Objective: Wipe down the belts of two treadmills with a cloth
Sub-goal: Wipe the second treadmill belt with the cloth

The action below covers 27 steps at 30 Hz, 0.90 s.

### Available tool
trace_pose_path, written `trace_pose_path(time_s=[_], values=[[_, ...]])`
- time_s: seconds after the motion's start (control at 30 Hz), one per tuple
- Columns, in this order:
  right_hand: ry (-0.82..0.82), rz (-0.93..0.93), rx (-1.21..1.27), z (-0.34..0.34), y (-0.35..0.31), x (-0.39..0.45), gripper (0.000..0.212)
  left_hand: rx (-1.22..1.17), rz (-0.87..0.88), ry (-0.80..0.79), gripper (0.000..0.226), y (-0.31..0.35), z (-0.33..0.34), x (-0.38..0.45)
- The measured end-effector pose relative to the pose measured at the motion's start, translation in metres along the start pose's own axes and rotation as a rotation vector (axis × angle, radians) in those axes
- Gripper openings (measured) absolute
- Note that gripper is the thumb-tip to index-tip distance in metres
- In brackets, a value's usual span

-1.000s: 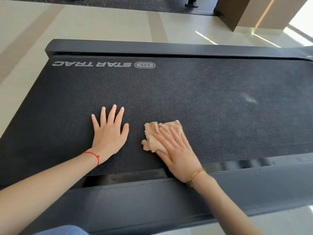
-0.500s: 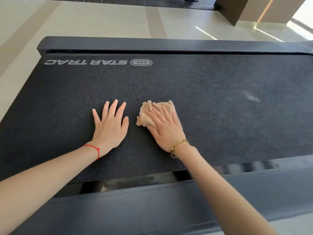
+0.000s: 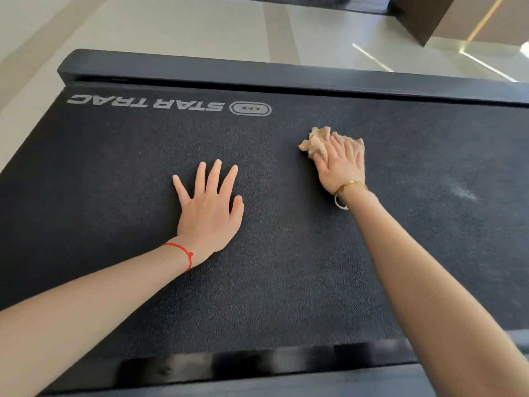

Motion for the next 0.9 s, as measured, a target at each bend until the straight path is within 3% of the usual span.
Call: trace_pose_path(time_s=[0.3, 0.5, 0.7, 0.8, 0.9], values=[[-0.065, -0.144, 0.011, 0.02, -0.138, 0.101, 0.055, 0.058, 0.002, 0.025, 0.069, 0.002, -0.001, 0.0], [-0.072, -0.483, -0.035, 0.043, -0.247, 0.056, 0.059, 0.076, -0.002, 0.025, 0.068, 0.002, -0.002, 0.002], [-0.058, -0.566, 0.027, 0.031, -0.184, 0.031, 0.058, 0.056, 0.0, 0.014, 0.068, 0.002, -0.001, 0.002], [0.044, -0.425, 0.025, 0.01, -0.108, 0.053, 0.071, 0.059, -0.001, 0.011, 0.069, 0.002, -0.001, 0.001], [0.045, -0.232, -0.002, 0.0, -0.048, 0.061, 0.063, 0.05, 0.0, 0.014, 0.07, 0.001, -0.001, 0.001]])
Point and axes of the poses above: each hand's wrist, its own x-axis towards the middle knuckle, its own z-axis out of the palm, y = z × x, the point moved 8 cm from there along x, towards the middle knuckle, and after that the axes turned 9 degrees about z, right-handed, at the moved point
